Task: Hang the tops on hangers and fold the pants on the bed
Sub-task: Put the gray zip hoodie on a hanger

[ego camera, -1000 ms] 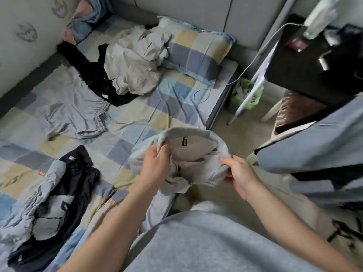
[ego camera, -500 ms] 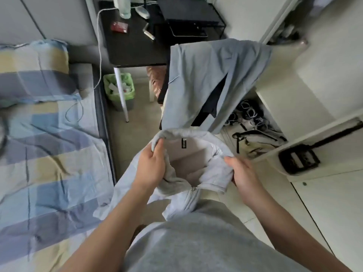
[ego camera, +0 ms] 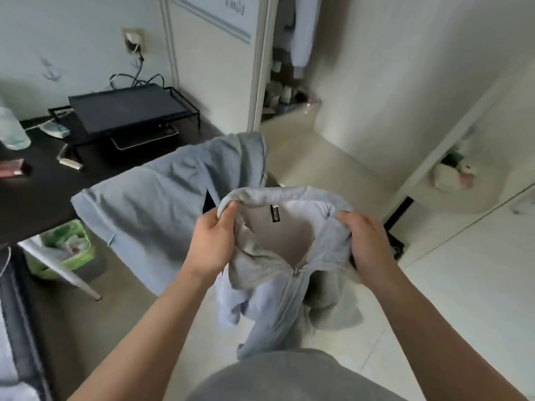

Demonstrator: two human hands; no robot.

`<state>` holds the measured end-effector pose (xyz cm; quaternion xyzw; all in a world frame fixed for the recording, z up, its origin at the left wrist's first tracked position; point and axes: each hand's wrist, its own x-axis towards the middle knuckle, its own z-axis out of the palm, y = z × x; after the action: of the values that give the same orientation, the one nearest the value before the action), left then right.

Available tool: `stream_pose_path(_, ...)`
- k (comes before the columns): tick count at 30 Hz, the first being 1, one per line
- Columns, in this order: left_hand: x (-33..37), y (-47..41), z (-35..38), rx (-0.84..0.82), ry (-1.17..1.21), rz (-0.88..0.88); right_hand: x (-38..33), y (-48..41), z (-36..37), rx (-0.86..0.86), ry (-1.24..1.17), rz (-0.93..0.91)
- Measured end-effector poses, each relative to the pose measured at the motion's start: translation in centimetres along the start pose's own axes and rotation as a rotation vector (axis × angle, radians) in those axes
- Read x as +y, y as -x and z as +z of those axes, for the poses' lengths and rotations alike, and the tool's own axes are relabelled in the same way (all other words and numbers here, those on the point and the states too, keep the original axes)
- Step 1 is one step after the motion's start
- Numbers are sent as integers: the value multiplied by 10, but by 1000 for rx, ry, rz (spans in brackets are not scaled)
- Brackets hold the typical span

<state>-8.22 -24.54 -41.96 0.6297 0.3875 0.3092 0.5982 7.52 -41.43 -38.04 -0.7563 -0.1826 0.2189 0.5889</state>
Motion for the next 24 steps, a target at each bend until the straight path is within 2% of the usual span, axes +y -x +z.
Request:
stream_pose_path(11,192,-202,121,-143,40,338,-146,-193,-65,199,-107,-312)
stream_pose_path(19,328,-321,167,-290,97,594,-273,-286,-72,338,-38,-614)
stream_pose_path(24,426,-380,194,-436,164,707,-361,-331,-86,483,-8,-697)
